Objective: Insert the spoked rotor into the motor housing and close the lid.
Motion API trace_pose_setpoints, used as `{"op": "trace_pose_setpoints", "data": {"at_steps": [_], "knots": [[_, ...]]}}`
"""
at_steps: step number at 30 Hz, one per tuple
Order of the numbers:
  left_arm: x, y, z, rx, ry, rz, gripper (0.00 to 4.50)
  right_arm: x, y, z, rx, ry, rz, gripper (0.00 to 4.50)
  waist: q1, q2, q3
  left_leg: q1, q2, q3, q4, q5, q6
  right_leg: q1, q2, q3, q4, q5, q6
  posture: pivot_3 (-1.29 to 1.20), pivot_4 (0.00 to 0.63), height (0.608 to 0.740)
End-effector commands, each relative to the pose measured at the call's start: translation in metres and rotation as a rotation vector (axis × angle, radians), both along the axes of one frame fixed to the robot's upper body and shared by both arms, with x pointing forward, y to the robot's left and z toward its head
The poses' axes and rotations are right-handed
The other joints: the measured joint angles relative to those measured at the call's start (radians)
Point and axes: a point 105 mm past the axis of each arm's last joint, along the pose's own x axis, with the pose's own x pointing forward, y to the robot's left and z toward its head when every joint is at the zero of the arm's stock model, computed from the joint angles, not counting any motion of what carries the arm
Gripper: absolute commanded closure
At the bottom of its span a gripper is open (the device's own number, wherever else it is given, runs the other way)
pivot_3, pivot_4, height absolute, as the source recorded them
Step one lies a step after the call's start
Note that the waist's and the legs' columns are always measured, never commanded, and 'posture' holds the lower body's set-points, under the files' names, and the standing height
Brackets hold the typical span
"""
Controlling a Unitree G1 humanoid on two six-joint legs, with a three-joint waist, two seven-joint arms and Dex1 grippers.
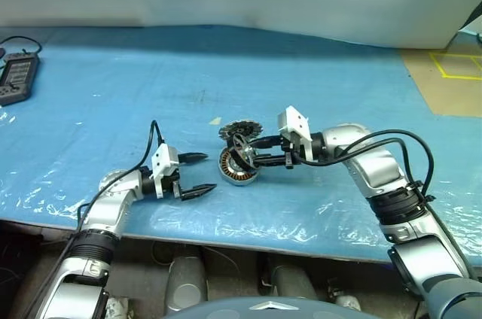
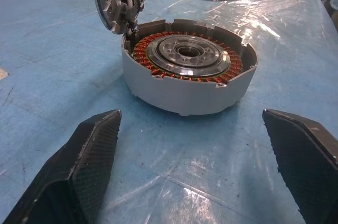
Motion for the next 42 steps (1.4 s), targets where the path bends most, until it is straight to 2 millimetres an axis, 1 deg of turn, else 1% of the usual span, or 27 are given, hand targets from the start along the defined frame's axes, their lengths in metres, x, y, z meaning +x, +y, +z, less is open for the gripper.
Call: {"op": "trace_pose_setpoints", "data": {"at_steps": [1, 5, 19, 21, 23, 25, 26, 28, 32, 35, 38, 42], "knots": [[0.001, 0.001, 0.004, -0.001, -0.029, 0.005, 0.0, 0.003, 0.003, 0.009, 0.006, -0.06, 0.011, 3.1, 0.0, 0.0, 0.0, 0.0, 0.0, 0.0, 0.0, 0.0, 0.0, 0.0, 0.0, 0.0, 0.0, 0.0, 0.0, 0.0, 0.15, 0.74], [0.001, 0.002, 0.003, 0.004, -0.027, 0.009, 0.0, 0.005, 0.0, 0.004, -0.019, -0.068, 0.004, 3.1, 0.0, 0.0, 0.0, 0.0, 0.0, 0.0, 0.0, 0.0, 0.0, 0.0, 0.0, 0.0, 0.0, 0.0, 0.0, 0.0, 0.15, 0.74], [0.003, 0.002, 0.003, 0.007, -0.033, 0.012, 0.0, 0.009, -0.004, -0.002, -0.056, -0.069, -0.012, 3.1, 0.0, 0.0, 0.0, 0.0, 0.0, 0.0, 0.0, 0.0, 0.0, 0.0, 0.0, 0.0, 0.0, 0.0, 0.0, 0.0, 0.15, 0.74], [0.003, 0.002, 0.003, 0.007, -0.033, 0.013, 0.0, 0.009, -0.005, -0.003, -0.059, -0.066, -0.013, 2.34, 0.0, 0.0, 0.0, 0.0, 0.0, 0.0, 0.0, 0.0, 0.0, 0.0, 0.0, 0.0, 0.0, 0.0, 0.0, 0.0, 0.15, 0.74], [0.003, 0.002, 0.003, 0.008, -0.033, 0.014, 0.0, 0.01, -0.004, -0.002, -0.061, -0.077, -0.014, 1.83, 0.0, 0.0, 0.0, 0.0, 0.0, 0.0, 0.0, 0.0, 0.0, 0.0, 0.0, 0.0, 0.0, 0.0, 0.0, 0.0, 0.15, 0.74], [0.003, 0.003, 0.003, 0.01, -0.034, 0.016, 0.0, 0.011, -0.003, 0.0, -0.053, -0.095, -0.019, 1.08, 0.0, 0.0, 0.0, 0.0, 0.0, 0.0, 0.0, 0.0, 0.0, 0.0, 0.0, 0.0, 0.0, 0.0, 0.0, 0.0, 0.15, 0.74], [0.004, 0.003, 0.003, 0.01, -0.034, 0.016, 0.0, 0.011, -0.003, 0.0, -0.051, -0.098, -0.016, 0.83, 0.0, 0.0, 0.0, 0.0, 0.0, 0.0, 0.0, 0.0, 0.0, 0.0, 0.0, 0.0, 0.0, 0.0, 0.0, 0.0, 0.15, 0.74], [0.004, 0.003, 0.003, 0.011, -0.035, 0.017, 0.0, 0.011, -0.002, 0.001, -0.046, -0.101, -0.014, 0.12, 0.0, 0.0, 0.0, 0.0, 0.0, 0.0, 0.0, 0.0, 0.0, 0.0, 0.0, 0.0, 0.0, 0.0, 0.0, 0.0, 0.15, 0.74], [0.004, 0.004, 0.003, 0.012, -0.036, 0.019, 0.0, 0.008, -0.001, 0.007, -0.02, -0.093, -0.001, 0.12, 0.0, 0.0, 0.0, 0.0, 0.0, 0.0, 0.0, 0.0, 0.0, 0.0, 0.0, 0.0, 0.0, 0.0, 0.0, 0.0, 0.15, 0.74], [0.004, 0.004, 0.003, 0.013, -0.036, 0.022, 0.0, 0.004, 0.0, 0.01, 0.013, -0.056, 0.016, 0.12, 0.0, 0.0, 0.0, 0.0, 0.0, 0.0, 0.0, 0.0, 0.0, 0.0, 0.0, 0.0, 0.0, 0.0, 0.0, 0.0, 0.15, 0.74], [0.005, 0.005, 0.002, 0.015, -0.036, 0.026, 0.0, 0.0, 0.004, 0.01, 0.045, -0.02, 0.029, 0.7, 0.0, 0.0, 0.0, 0.0, 0.0, 0.0, 0.0, 0.0, 0.0, 0.0, 0.0, 0.0, 0.0, 0.0, 0.0, 0.0, 0.15, 0.74], [0.005, 0.005, 0.003, 0.015, -0.039, 0.029, 0.0, 0.003, 0.013, 0.005, 0.054, -0.014, 0.025, 2.14, 0.0, 0.0, 0.0, 0.0, 0.0, 0.0, 0.0, 0.0, 0.0, 0.0, 0.0, 0.0, 0.001, 0.0, 0.0, 0.0, 0.15, 0.74]]}}
